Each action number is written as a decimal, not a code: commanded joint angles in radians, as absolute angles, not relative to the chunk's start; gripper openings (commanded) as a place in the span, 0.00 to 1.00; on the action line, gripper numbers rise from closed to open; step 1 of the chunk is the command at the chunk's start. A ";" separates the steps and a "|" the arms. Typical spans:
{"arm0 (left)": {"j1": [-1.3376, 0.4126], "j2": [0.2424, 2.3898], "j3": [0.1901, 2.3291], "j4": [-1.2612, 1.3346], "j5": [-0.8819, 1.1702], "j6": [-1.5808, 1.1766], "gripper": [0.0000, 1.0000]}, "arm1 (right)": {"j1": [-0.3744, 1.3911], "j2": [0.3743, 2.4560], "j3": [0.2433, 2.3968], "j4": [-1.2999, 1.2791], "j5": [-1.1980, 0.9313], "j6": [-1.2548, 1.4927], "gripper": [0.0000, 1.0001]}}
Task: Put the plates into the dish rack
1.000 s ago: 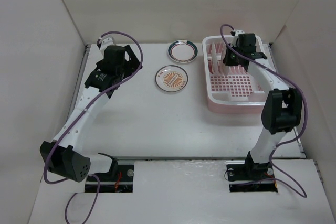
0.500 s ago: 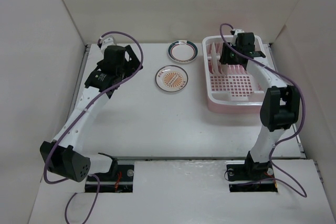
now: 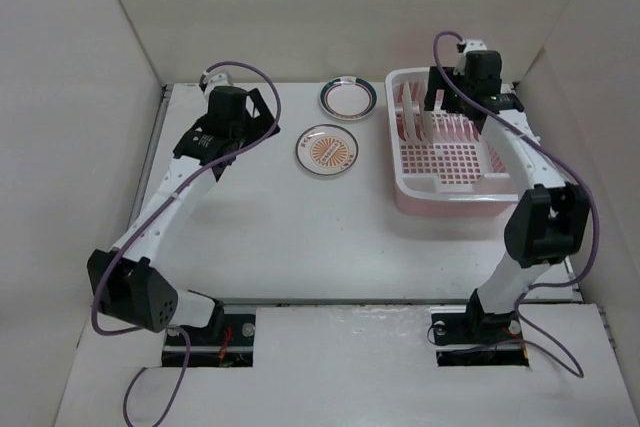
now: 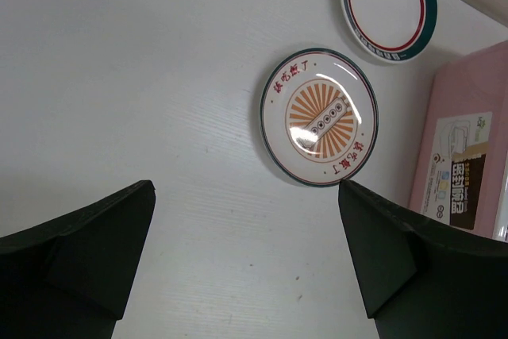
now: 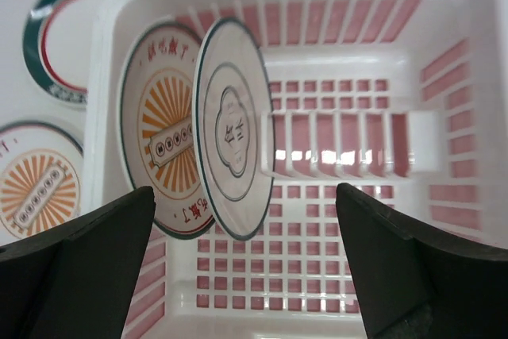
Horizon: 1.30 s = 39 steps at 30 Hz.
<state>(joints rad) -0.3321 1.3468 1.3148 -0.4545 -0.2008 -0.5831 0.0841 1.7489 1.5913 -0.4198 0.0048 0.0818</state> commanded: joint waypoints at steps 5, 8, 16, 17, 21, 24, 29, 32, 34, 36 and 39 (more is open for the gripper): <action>-0.311 1.520 1.287 -0.254 0.030 -0.569 1.00 | 0.077 1.461 1.572 -0.370 0.064 0.196 1.00; -0.287 1.630 1.273 -0.190 0.108 -0.595 1.00 | 0.077 1.361 1.517 -0.310 -0.093 0.206 1.00; -0.265 1.856 1.246 0.040 0.267 -0.609 1.00 | 0.169 1.264 1.623 -0.402 -0.206 0.158 1.00; -0.265 1.893 1.246 0.055 0.281 -0.620 1.00 | 0.181 1.264 1.635 -0.402 -0.206 0.158 1.00; -0.265 1.969 1.235 0.141 0.360 -0.661 1.00 | 0.199 1.224 1.646 -0.436 -0.206 0.140 1.00; -0.265 2.019 1.235 0.169 0.390 -0.683 1.00 | 0.209 1.224 1.655 -0.445 -0.206 0.140 1.00; -0.265 2.062 1.235 0.198 0.408 -0.702 0.98 | 0.209 1.215 1.674 -0.454 -0.206 0.130 1.00; -0.256 2.083 1.235 0.218 0.417 -0.712 0.92 | 0.209 1.224 1.683 -0.454 -0.206 0.130 1.00; -0.256 2.083 1.224 0.218 0.408 -0.739 0.81 | 0.209 1.224 1.683 -0.454 -0.216 0.130 1.00; -0.256 2.083 1.200 0.232 0.396 -0.755 0.78 | 0.209 1.224 1.692 -0.454 -0.216 0.130 1.00; -0.247 2.083 1.186 0.244 0.383 -0.755 0.66 | 0.218 1.246 1.717 -0.454 -0.216 0.130 1.00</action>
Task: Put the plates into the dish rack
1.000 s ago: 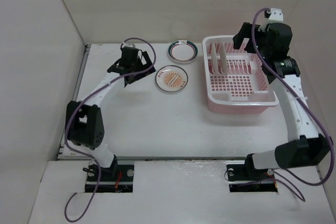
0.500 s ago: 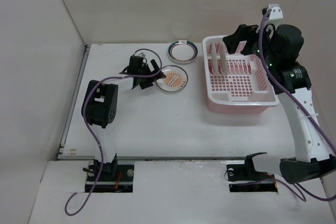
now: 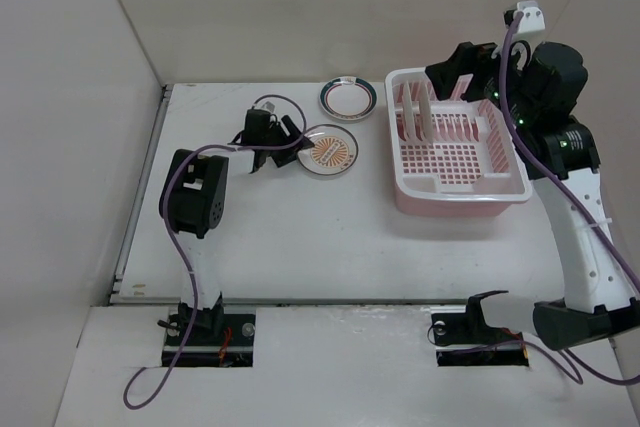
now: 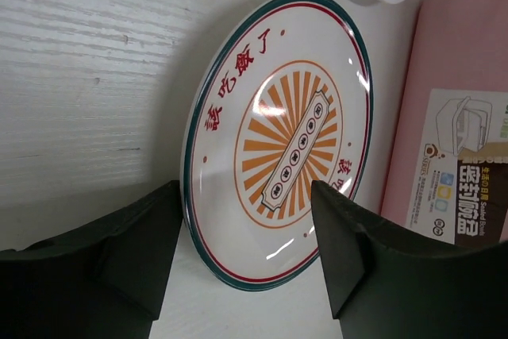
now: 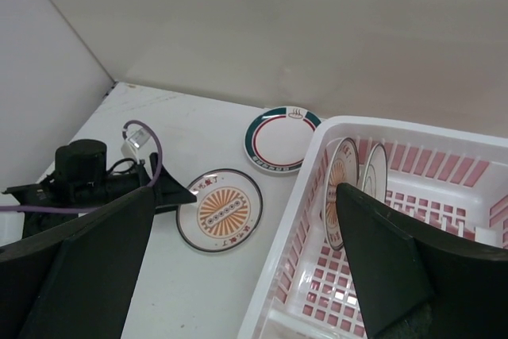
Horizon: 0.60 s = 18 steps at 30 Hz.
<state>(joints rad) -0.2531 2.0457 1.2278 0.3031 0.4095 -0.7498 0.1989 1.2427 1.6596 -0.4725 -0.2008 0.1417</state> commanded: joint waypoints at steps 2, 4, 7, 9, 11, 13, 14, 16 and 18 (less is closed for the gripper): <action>-0.247 2.083 1.186 0.235 0.370 -0.764 0.55 | 0.218 1.246 1.717 -0.454 -0.216 0.130 1.00; -0.247 2.083 1.198 0.235 0.355 -0.764 0.40 | 0.218 1.246 1.726 -0.454 -0.227 0.130 1.00; -0.247 2.094 1.221 0.189 0.333 -0.782 0.17 | 0.227 1.255 1.735 -0.454 -0.227 0.130 1.00; -0.247 2.105 1.249 0.146 0.299 -0.782 0.00 | 0.227 1.264 1.735 -0.454 -0.227 0.130 1.00; -0.247 2.105 1.269 0.126 0.272 -0.791 0.00 | 0.242 1.279 1.726 -0.454 -0.227 0.098 1.00; -0.247 2.092 1.296 0.088 0.250 -0.792 0.00 | 0.297 1.311 1.726 -0.481 -0.172 0.034 1.00; -0.247 2.079 1.305 0.066 0.236 -0.792 0.00 | 0.331 1.362 1.739 -0.538 -0.128 -0.047 1.00; -0.247 2.015 1.325 -0.038 0.171 -0.811 0.00 | 0.459 1.397 1.740 -0.558 0.046 -0.124 1.00; -0.247 1.959 1.371 -0.139 0.096 -0.822 0.00 | 0.546 1.411 1.684 -0.529 0.157 -0.213 1.00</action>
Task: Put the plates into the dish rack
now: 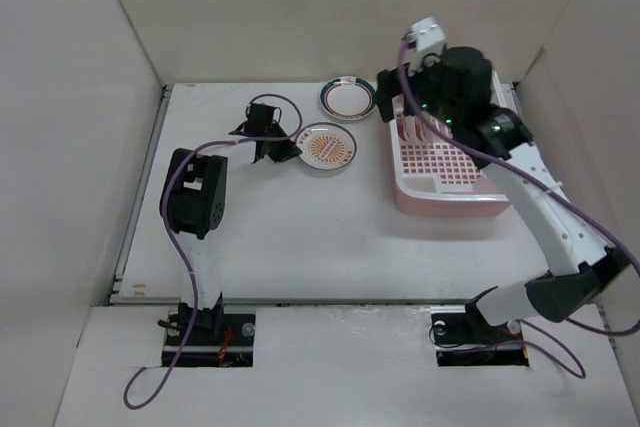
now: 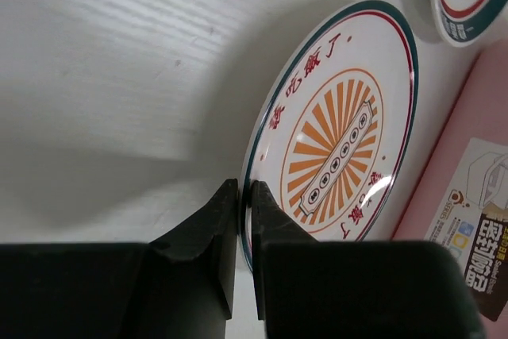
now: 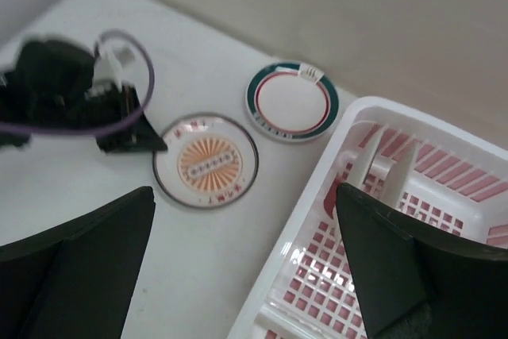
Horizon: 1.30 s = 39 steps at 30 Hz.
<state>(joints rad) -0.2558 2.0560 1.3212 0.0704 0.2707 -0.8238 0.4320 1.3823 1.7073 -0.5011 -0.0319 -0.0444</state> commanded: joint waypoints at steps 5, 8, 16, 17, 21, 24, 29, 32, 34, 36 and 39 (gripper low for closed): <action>-0.247 1.807 1.554 -0.535 0.002 -0.859 0.00 | 0.718 1.491 1.652 -0.509 0.236 -0.348 1.00; -0.238 1.772 1.664 -0.699 -0.005 -0.893 0.00 | 0.780 1.534 1.622 -0.496 0.181 -0.437 1.00; -0.179 1.637 1.603 -0.775 0.259 -0.956 0.00 | 0.839 1.586 1.537 -0.307 0.065 -0.546 1.00; -0.179 1.619 1.586 -0.761 0.282 -0.972 0.00 | 0.839 1.606 1.537 -0.307 0.048 -0.555 1.00; -0.170 1.540 1.554 -0.752 0.343 -0.996 0.00 | 0.839 1.664 1.594 -0.321 0.000 -0.565 0.97; -0.158 1.503 1.554 -0.743 0.383 -1.005 0.00 | 0.848 1.687 1.594 -0.321 -0.011 -0.565 0.96; -0.149 1.470 1.566 -0.742 0.374 -1.005 0.00 | 0.848 1.735 1.635 -0.354 -0.047 -0.551 0.93; -0.129 1.457 1.556 -0.742 0.422 -1.005 0.00 | 0.859 1.744 1.626 -0.325 -0.019 -0.538 0.85; -0.129 1.448 1.555 -0.742 0.422 -1.005 0.00 | 0.859 1.755 1.626 -0.315 0.006 -0.538 0.70; -0.129 1.439 1.565 -0.742 0.422 -1.014 0.00 | 0.859 1.755 1.626 -0.314 0.006 -0.538 0.57; -0.118 1.439 1.574 -0.742 0.413 -1.005 0.00 | 0.859 1.755 1.626 -0.305 0.006 -0.525 0.22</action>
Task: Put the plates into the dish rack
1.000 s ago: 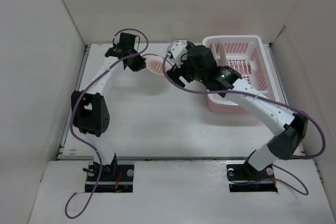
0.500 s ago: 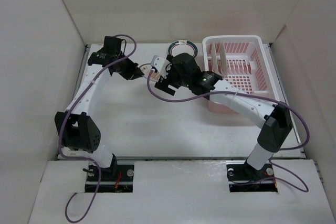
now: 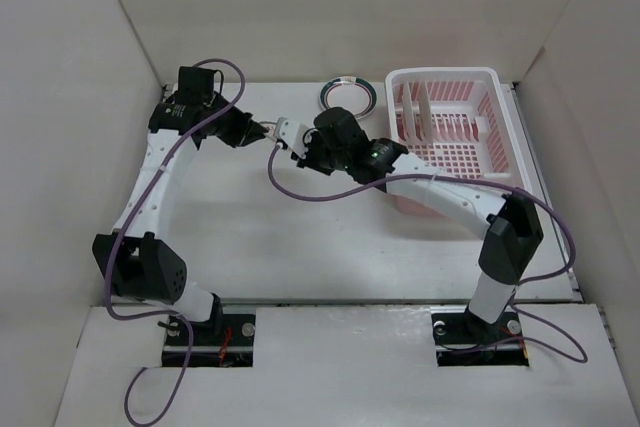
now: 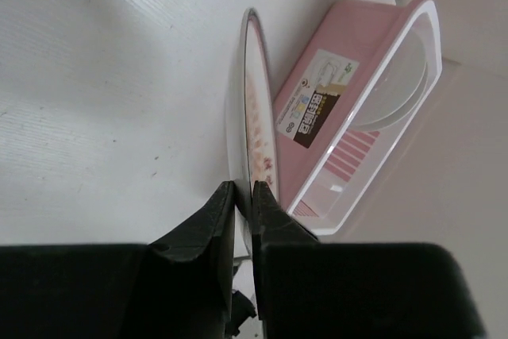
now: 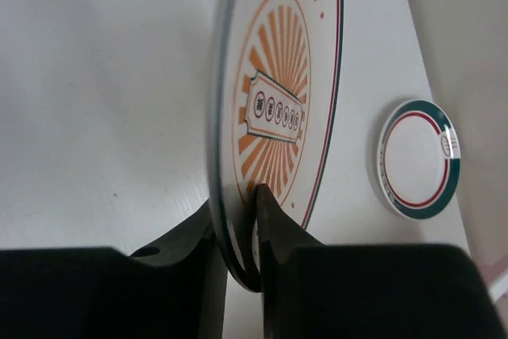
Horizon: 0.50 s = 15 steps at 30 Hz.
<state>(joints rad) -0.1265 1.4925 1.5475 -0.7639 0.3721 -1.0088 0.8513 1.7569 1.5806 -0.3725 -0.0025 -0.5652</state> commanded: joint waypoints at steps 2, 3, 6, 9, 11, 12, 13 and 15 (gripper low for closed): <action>-0.118 1.439 1.574 -0.742 0.413 -1.005 0.00 | 0.868 1.755 1.626 -0.305 0.017 -0.525 0.11; -0.109 1.439 1.574 -0.742 0.413 -0.994 0.00 | 0.868 1.755 1.635 -0.305 0.017 -0.525 0.09; -0.109 1.448 1.562 -0.694 0.422 -0.985 0.00 | 0.877 1.743 1.635 -0.296 0.028 -0.514 0.00; -0.100 1.430 1.496 -0.502 0.521 -0.976 0.10 | 0.890 1.733 1.626 -0.296 0.040 -0.505 0.00; -0.100 1.420 1.468 -0.348 0.598 -0.966 0.29 | 0.902 1.709 1.615 -0.287 0.052 -0.492 0.00; -0.100 1.408 1.468 -0.298 0.612 -0.966 0.39 | 0.902 1.700 1.603 -0.273 0.052 -0.477 0.00; -0.100 1.408 1.451 -0.244 0.624 -0.966 0.46 | 0.902 1.681 1.588 -0.253 0.070 -0.454 0.00; -0.100 1.366 1.440 -0.160 0.594 -0.956 0.72 | 0.902 1.660 1.572 -0.227 0.135 -0.424 0.00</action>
